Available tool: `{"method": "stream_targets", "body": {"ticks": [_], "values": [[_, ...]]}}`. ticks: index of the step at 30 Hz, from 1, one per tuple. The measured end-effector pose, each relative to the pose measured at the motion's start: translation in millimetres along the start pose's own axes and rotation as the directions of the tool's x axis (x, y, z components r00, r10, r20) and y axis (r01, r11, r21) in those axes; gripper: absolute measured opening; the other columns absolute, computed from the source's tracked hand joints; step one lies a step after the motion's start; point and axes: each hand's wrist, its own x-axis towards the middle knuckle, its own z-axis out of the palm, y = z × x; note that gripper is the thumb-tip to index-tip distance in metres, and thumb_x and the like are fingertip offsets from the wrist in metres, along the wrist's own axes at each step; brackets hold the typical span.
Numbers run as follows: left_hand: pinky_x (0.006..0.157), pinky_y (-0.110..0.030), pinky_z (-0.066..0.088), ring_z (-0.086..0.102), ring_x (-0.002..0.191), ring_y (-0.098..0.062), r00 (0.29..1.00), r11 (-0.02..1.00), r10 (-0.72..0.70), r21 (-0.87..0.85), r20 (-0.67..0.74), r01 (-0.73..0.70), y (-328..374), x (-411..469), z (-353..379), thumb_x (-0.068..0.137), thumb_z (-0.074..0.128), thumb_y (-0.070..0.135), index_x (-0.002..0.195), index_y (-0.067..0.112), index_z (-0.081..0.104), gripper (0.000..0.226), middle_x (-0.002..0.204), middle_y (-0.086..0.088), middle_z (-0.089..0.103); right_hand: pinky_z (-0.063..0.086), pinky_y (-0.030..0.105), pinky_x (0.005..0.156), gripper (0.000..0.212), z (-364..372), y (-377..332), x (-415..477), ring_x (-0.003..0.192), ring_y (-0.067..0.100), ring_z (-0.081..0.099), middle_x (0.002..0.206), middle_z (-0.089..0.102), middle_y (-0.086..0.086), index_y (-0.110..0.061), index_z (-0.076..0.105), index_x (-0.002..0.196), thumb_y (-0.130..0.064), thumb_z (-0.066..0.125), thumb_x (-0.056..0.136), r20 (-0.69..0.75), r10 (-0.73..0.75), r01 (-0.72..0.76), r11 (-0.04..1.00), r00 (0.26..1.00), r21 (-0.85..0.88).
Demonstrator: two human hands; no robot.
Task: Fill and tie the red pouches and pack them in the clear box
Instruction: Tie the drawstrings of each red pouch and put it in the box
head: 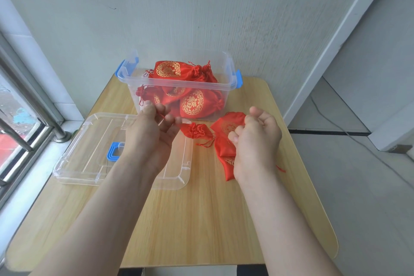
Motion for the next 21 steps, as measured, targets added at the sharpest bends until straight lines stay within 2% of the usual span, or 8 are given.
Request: {"method": "stream_targets", "body": {"ticks": [3, 7, 10, 12, 15, 17, 19, 21], "values": [[0.049, -0.023, 0.048, 0.042, 0.048, -0.008, 1.000, 0.998, 0.026, 0.056, 0.007, -0.026, 1.5, 5.1, -2.6, 0.113, 0.047, 0.034, 0.093, 0.017, 0.058, 0.028, 0.075, 0.004, 0.058, 0.039, 0.020, 0.044, 0.025, -0.6, 0.7, 1.3, 0.044, 0.006, 0.039, 0.064, 0.045, -0.007, -0.014, 0.064, 0.106, 0.002, 0.045, 0.103, 0.136, -0.009, 0.029, 0.989, 0.991, -0.144], [0.044, -0.021, 0.040, 0.034, 0.047, -0.007, 0.997, 0.987, 0.078, 0.144, -0.010, -0.076, 2.4, 9.0, -5.0, 0.114, 0.046, 0.034, 0.090, 0.018, 0.057, 0.030, 0.073, 0.006, 0.054, 0.045, 0.026, 0.048, 0.027, -4.4, 2.2, 4.1, 0.044, 0.005, 0.047, 0.056, 0.053, -0.013, -0.019, 0.067, 0.107, -0.002, 0.047, 0.102, 0.207, -0.039, 0.113, 0.927, 0.978, -0.359], [0.044, -0.020, 0.041, 0.035, 0.045, -0.006, 0.990, 0.962, 0.132, 0.248, -0.054, -0.115, 1.3, 6.0, -4.1, 0.113, 0.049, 0.034, 0.089, 0.014, 0.061, 0.034, 0.073, 0.004, 0.047, 0.047, 0.032, 0.057, 0.029, -5.0, 6.4, 6.2, 0.055, 0.011, 0.056, 0.070, 0.062, -0.005, -0.028, 0.067, 0.103, -0.006, 0.049, 0.100, 0.355, -0.114, 0.307, 0.775, 0.928, -0.553], [0.044, -0.019, 0.041, 0.037, 0.044, -0.005, 0.984, 0.930, 0.169, 0.342, -0.062, -0.138, 0.1, 4.1, -5.2, 0.112, 0.051, 0.033, 0.089, 0.011, 0.065, 0.035, 0.072, 0.003, 0.044, 0.045, 0.029, 0.059, 0.029, -4.5, 9.6, 5.9, 0.057, 0.008, 0.057, 0.074, 0.062, -0.003, -0.031, 0.068, 0.104, -0.007, 0.051, 0.100, 0.465, -0.095, 0.405, 0.661, 0.880, -0.632], [0.046, -0.019, 0.041, 0.039, 0.046, -0.005, 0.987, 0.875, 0.162, 0.461, 0.003, -0.145, -0.8, 0.4, -7.9, 0.110, 0.056, 0.037, 0.094, 0.007, 0.075, 0.038, 0.073, 0.000, 0.048, 0.036, 0.013, 0.051, 0.027, -6.1, 15.6, 3.1, 0.049, 0.000, 0.052, 0.062, 0.052, -0.013, -0.026, 0.072, 0.103, -0.006, 0.054, 0.099, 0.568, -0.049, 0.501, 0.536, 0.822, -0.679], [0.048, -0.020, 0.040, 0.040, 0.048, -0.006, 0.989, 0.839, 0.125, 0.523, 0.077, -0.147, -0.7, -3.5, -7.8, 0.108, 0.060, 0.037, 0.098, 0.009, 0.080, 0.036, 0.073, 0.000, 0.051, 0.034, 0.011, 0.049, 0.025, -7.8, 19.9, 0.2, 0.049, 0.003, 0.051, 0.053, 0.047, -0.014, -0.024, 0.075, 0.101, -0.006, 0.058, 0.097, 0.609, -0.067, 0.558, 0.487, 0.790, -0.672], [0.049, -0.021, 0.041, 0.040, 0.048, -0.007, 0.985, 0.821, 0.097, 0.548, 0.143, -0.161, -0.8, -6.7, -6.4, 0.107, 0.061, 0.038, 0.101, 0.011, 0.081, 0.035, 0.073, 0.000, 0.052, 0.038, 0.015, 0.061, 0.022, -8.2, 25.7, -1.1, 0.062, 0.004, 0.051, 0.058, 0.049, -0.015, -0.027, 0.078, 0.100, -0.012, 0.063, 0.094, 0.650, -0.066, 0.612, 0.421, 0.757, -0.670], [0.053, -0.021, 0.044, 0.043, 0.052, -0.009, 0.981, 0.805, 0.085, 0.568, 0.174, -0.171, -1.3, -8.2, -5.8, 0.107, 0.060, 0.040, 0.102, 0.013, 0.082, 0.035, 0.072, 0.001, 0.054, 0.045, 0.025, 0.080, 0.020, -8.6, 32.4, -2.3, 0.085, 0.012, 0.058, 0.079, 0.063, -0.013, -0.028, 0.082, 0.101, -0.017, 0.067, 0.093, 0.691, -0.031, 0.655, 0.351, 0.722, -0.669]]}}
